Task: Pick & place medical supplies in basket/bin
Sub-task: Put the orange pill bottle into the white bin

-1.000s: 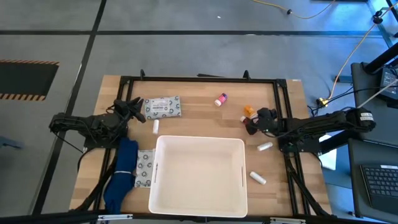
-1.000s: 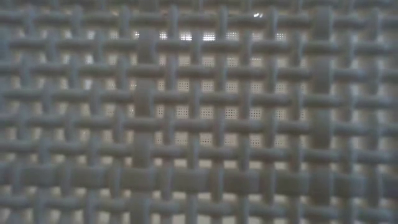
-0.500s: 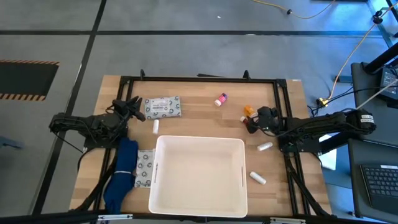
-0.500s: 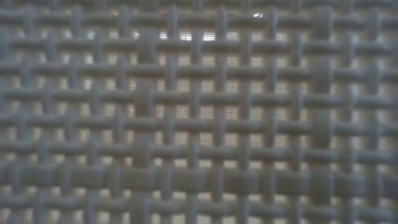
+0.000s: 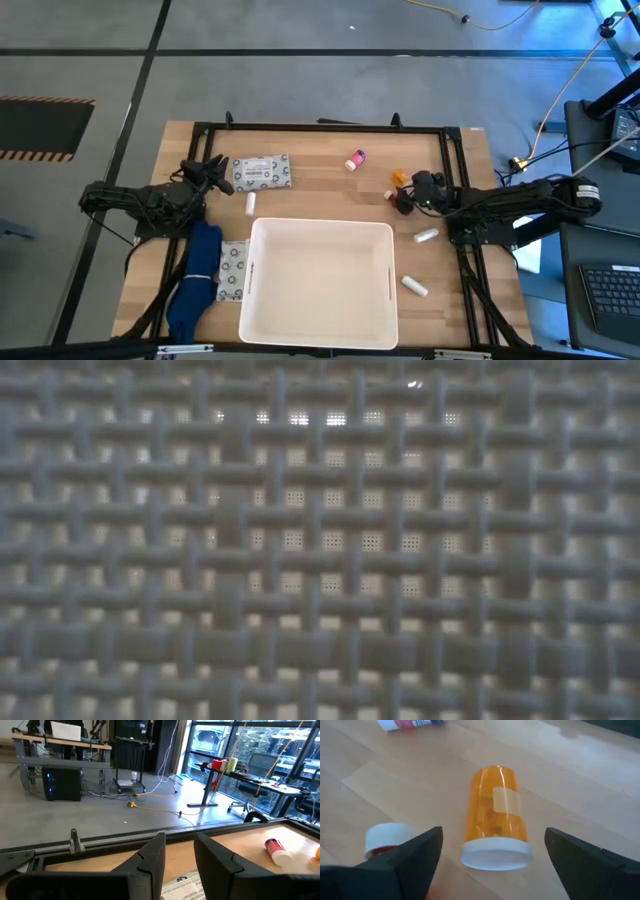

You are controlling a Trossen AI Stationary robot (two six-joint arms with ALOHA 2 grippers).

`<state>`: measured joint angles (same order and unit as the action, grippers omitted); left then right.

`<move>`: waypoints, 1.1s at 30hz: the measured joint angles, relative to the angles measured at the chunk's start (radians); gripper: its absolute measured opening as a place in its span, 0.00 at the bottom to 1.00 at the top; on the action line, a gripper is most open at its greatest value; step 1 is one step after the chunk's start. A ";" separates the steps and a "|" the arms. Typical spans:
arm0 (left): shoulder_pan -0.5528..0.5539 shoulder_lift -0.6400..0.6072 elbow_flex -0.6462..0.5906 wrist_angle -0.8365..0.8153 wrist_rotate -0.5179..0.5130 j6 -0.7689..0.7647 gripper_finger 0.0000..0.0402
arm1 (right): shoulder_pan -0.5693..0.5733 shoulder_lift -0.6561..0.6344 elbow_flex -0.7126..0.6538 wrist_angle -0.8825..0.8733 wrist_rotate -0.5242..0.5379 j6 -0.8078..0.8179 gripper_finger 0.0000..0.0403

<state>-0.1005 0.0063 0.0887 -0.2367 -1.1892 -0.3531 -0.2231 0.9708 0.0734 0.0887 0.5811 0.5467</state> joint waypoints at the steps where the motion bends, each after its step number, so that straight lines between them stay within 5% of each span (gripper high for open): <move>1: 0.000 0.000 0.000 0.000 0.000 0.000 0.24 | -0.002 0.005 0.000 0.000 0.000 -0.003 0.85; 27: 0.000 0.000 0.000 -0.006 -0.001 0.031 0.24 | -0.004 0.018 0.000 0.013 0.002 -0.029 0.49; 33: 0.000 0.000 0.000 -0.006 -0.001 0.061 0.24 | -0.004 0.015 0.000 0.013 0.001 0.007 0.50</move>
<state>-0.1008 0.0063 0.0891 -0.2424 -1.1900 -0.2924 -0.2272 0.9859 0.0738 0.1019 0.5825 0.5539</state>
